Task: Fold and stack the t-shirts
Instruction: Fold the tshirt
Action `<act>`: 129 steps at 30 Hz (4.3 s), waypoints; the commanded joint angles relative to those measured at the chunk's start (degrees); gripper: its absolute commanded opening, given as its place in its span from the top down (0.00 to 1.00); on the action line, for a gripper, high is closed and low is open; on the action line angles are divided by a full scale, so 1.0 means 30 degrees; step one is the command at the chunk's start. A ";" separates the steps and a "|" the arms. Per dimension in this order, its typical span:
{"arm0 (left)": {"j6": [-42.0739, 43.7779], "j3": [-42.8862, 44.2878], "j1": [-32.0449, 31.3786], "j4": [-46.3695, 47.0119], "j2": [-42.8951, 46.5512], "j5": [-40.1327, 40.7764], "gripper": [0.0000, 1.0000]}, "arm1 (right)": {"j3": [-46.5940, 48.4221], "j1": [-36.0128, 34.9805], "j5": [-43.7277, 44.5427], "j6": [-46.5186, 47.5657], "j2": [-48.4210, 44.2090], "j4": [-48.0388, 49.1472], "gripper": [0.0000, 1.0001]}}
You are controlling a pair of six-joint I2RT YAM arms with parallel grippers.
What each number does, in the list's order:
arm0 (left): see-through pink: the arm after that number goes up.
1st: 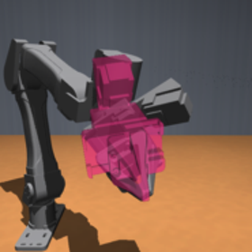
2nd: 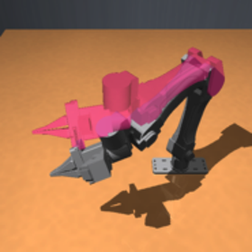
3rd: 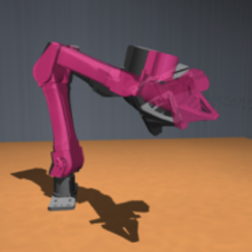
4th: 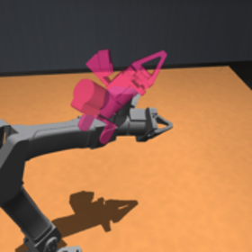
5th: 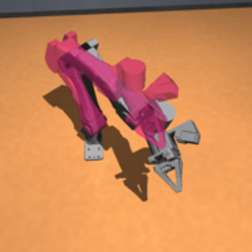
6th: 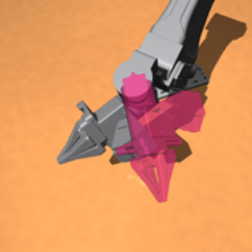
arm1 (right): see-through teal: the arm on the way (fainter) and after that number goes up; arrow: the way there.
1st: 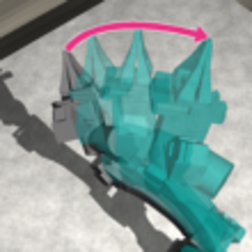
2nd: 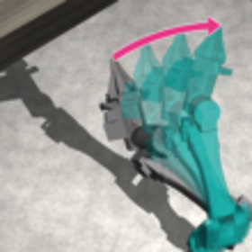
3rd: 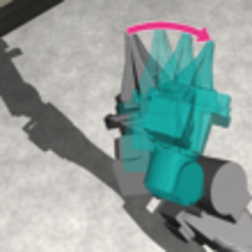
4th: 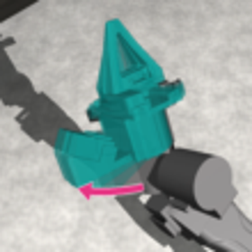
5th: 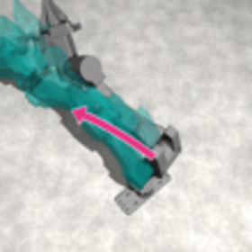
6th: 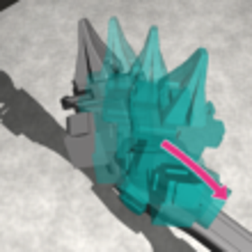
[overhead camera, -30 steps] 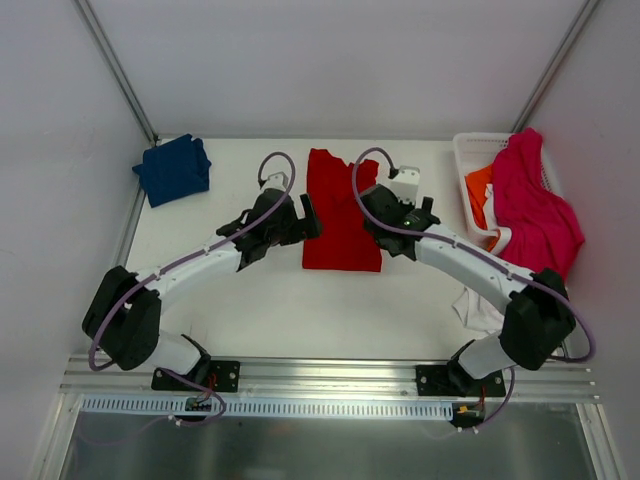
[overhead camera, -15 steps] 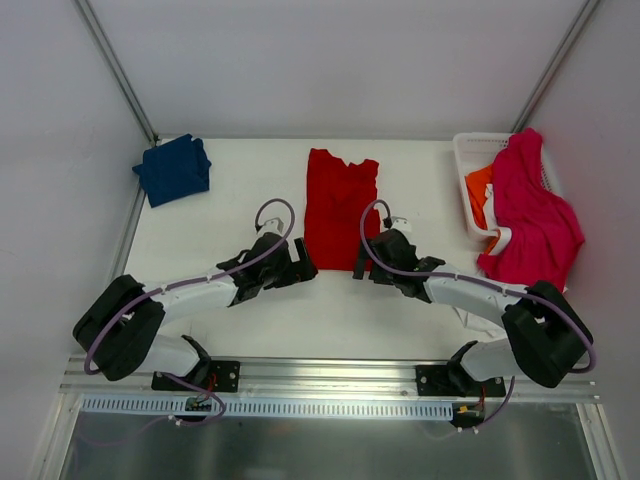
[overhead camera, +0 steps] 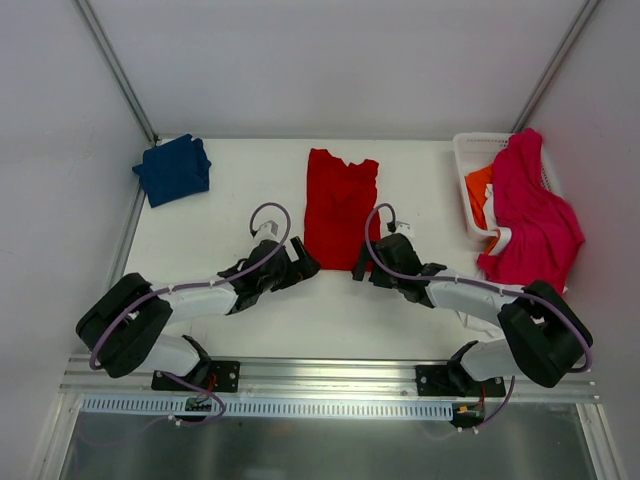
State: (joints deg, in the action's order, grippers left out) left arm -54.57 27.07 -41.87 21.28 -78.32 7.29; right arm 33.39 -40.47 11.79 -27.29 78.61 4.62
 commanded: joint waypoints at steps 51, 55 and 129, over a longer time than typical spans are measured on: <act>-0.1469 0.3486 -0.0371 -0.0881 -0.4917 0.2638 0.39 | 0.0355 0.1155 -0.0239 -0.1158 0.3621 0.2297 0.54; -0.1587 0.3779 -0.0341 -0.1233 -0.5151 0.2843 0.54 | 0.0473 0.1185 -0.0385 -0.1158 0.3826 0.2268 0.78; 0.3423 1.5057 0.1445 -0.8733 -0.3829 0.3871 1.00 | 1.3654 0.1124 0.6500 0.2592 0.3092 -1.0506 0.99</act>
State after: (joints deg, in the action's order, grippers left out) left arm -46.85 68.71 -39.18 -5.28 -87.85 19.33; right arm 71.18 -38.68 30.89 -21.98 85.86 -25.50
